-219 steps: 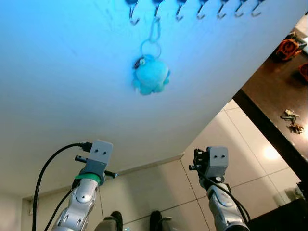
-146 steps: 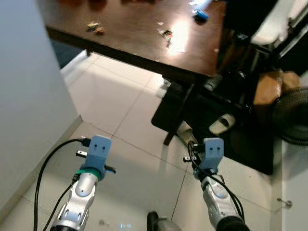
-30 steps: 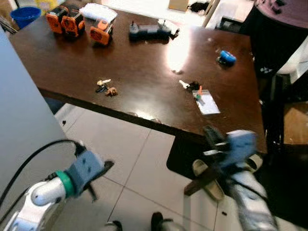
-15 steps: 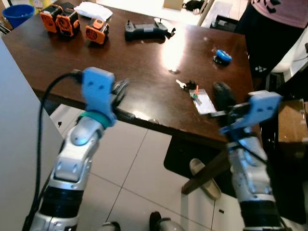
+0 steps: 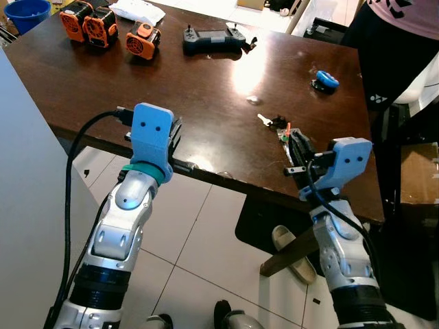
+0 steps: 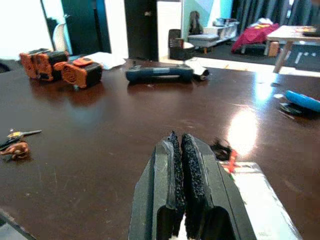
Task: Hang keys on a hook
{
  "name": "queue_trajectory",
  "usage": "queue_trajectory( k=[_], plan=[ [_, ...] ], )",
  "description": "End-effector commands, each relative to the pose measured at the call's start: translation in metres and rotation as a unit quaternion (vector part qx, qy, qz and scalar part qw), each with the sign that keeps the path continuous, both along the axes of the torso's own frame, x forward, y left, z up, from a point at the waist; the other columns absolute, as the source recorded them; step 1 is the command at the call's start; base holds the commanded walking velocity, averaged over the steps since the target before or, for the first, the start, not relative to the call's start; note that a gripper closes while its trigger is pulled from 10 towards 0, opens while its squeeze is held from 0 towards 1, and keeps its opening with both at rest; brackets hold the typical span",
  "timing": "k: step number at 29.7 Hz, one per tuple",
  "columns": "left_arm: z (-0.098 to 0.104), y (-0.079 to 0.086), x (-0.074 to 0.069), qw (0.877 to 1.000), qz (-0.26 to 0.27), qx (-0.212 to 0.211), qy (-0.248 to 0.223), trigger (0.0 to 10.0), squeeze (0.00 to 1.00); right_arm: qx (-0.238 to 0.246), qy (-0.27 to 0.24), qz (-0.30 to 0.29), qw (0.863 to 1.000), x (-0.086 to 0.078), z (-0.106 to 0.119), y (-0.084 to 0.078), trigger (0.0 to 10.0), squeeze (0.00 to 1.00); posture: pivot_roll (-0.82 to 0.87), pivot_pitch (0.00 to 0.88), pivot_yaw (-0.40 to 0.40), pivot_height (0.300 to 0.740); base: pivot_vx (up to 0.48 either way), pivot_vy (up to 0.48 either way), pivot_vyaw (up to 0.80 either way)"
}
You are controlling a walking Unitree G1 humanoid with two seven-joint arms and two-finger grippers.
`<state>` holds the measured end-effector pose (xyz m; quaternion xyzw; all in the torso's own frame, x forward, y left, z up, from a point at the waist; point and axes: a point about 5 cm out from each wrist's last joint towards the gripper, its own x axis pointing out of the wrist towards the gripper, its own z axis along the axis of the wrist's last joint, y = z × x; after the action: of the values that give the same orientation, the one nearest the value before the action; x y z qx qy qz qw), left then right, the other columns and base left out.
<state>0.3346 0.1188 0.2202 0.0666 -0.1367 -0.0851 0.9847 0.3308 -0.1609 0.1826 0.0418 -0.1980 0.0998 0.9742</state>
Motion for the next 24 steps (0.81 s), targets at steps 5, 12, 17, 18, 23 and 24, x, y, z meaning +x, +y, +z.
queue_trajectory(
  k=[5,12,17,18,23,24],
  plan=[
    [-0.0047,-0.0086,0.0008,1.0,-0.01,0.005,0.005,10.0,0.0,0.0,0.017,-0.019,1.0,-0.0022,-0.0098,-0.0089,10.0,0.0,-0.03,0.153,-0.015,0.74,0.352,0.0,-0.27],
    [-0.0048,-0.0098,0.0013,1.0,-0.011,0.007,0.005,10.0,0.0,-0.006,0.017,-0.019,1.0,-0.0027,-0.0112,-0.0084,10.0,0.0,-0.03,0.154,-0.015,0.74,0.364,0.0,0.0],
    [-0.0061,-0.0103,0.0013,1.0,-0.011,0.01,0.006,10.0,0.0,-0.01,0.017,-0.019,1.0,-0.0023,-0.0118,-0.008,10.0,0.0,-0.03,0.151,-0.016,0.74,0.362,0.0,0.0],
    [-0.0066,-0.0105,0.0013,1.0,-0.011,0.011,0.006,10.0,0.0,-0.011,0.017,-0.019,1.0,-0.0021,-0.012,-0.008,10.0,0.0,-0.03,0.151,-0.016,0.74,0.36,0.0,0.0],
    [-0.0074,-0.0107,0.0013,1.0,-0.01,0.012,0.006,10.0,0.0,-0.012,0.017,-0.018,1.0,-0.0017,-0.0123,-0.0079,10.0,0.0,-0.02,0.149,-0.017,0.74,0.352,0.0,0.0],
    [-0.008,-0.0106,0.0014,1.0,-0.009,0.014,0.007,10.0,0.0,-0.013,0.017,-0.018,1.0,-0.0016,-0.0123,-0.0076,10.0,0.0,-0.02,0.148,-0.017,0.74,0.277,0.0,0.0]
  ],
)
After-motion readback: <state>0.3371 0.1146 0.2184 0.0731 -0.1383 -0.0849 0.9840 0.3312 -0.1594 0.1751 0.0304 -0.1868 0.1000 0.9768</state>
